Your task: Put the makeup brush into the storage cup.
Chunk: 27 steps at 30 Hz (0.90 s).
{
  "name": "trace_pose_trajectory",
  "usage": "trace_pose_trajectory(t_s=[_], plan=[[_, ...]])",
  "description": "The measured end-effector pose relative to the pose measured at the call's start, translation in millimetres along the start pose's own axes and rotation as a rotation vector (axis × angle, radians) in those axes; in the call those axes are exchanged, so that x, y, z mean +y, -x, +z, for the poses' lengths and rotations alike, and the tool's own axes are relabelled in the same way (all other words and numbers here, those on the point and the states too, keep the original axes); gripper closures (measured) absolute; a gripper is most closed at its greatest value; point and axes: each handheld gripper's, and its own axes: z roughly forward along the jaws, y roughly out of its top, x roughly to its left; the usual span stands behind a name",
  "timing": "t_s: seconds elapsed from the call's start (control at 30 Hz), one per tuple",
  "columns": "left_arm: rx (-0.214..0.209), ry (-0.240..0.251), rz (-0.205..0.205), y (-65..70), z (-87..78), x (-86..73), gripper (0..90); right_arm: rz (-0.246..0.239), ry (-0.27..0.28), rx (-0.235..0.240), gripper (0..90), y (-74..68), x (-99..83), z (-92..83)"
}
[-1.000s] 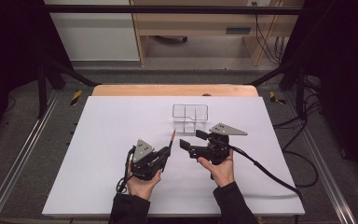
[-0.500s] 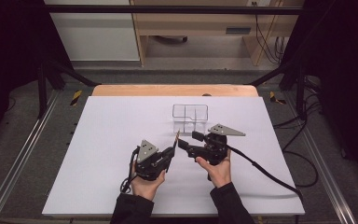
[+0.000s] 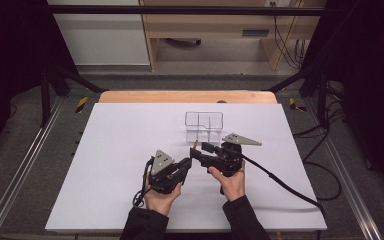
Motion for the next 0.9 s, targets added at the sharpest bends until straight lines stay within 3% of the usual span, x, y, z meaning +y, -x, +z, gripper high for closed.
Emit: trace_pose_trajectory(t_s=[0.9], plan=[[0.000,0.018,0.030,9.6,-2.2,3.1,82.6,0.058,0.001,0.045,61.6,-1.9,-4.4,4.0]])
